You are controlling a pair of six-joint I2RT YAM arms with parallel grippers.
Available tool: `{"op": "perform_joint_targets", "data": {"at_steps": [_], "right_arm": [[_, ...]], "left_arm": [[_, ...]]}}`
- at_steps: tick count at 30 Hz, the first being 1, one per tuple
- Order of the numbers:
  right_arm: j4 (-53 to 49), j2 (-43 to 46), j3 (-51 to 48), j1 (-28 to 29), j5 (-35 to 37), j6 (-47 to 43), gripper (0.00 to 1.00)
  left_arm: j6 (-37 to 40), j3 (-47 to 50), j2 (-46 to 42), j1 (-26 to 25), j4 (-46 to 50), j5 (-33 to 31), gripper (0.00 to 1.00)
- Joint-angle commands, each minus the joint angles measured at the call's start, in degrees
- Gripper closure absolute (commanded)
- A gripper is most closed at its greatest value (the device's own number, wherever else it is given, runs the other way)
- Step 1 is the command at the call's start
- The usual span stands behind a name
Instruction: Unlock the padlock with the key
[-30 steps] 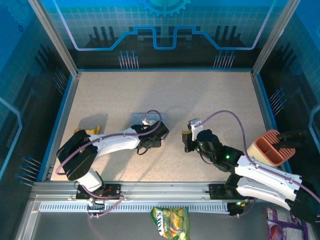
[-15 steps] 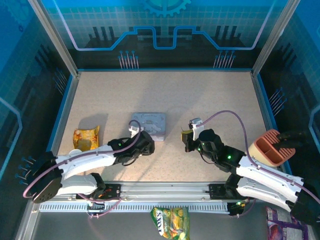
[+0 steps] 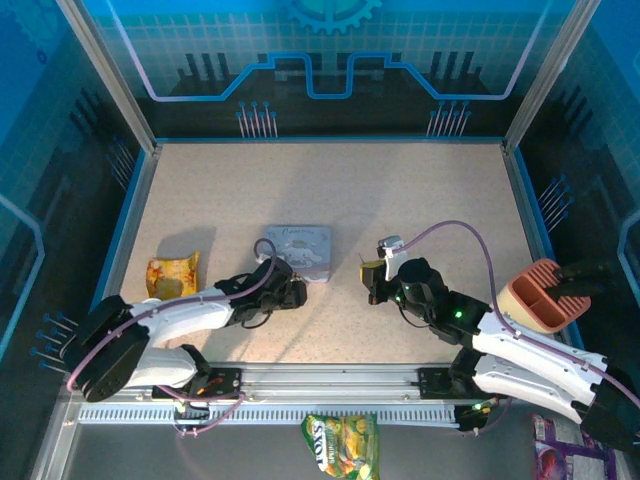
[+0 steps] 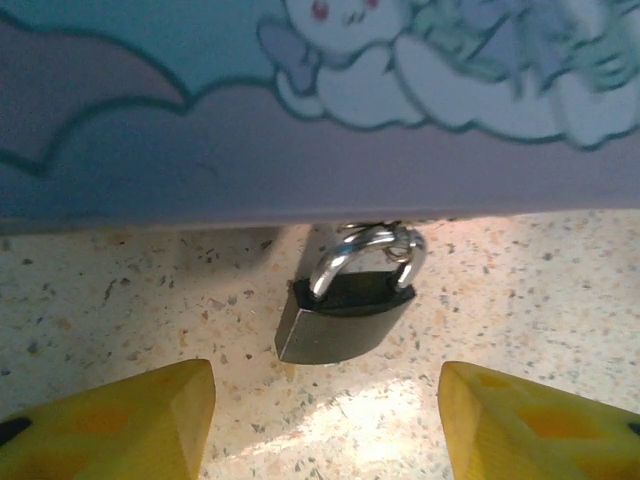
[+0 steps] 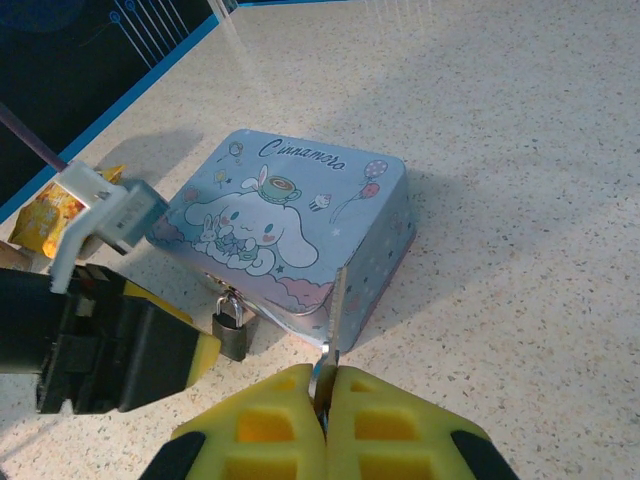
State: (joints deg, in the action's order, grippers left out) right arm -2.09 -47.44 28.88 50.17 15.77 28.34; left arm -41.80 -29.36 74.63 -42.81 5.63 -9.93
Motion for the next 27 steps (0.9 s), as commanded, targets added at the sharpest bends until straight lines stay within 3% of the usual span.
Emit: {"op": "perform_joint_targets", "data": {"at_steps": [1, 12, 27], "right_arm": [[-0.7, 1.3, 0.8, -0.5, -0.7, 1.1, 1.0], [-1.4, 1.5, 1.9, -0.5, -0.5, 0.1, 1.0], [-2.7, 2.1, 1.4, -0.5, 0.6, 1.3, 1.0]], "left_arm": [[0.7, -2.0, 2.8, 0.6, -2.8, 1.1, 0.4], [1.2, -5.1, 9.1, 0.6, -6.3, 1.1, 0.48], [-3.5, -5.5, 12.7, -0.8, -10.9, 3.6, 0.8]]}}
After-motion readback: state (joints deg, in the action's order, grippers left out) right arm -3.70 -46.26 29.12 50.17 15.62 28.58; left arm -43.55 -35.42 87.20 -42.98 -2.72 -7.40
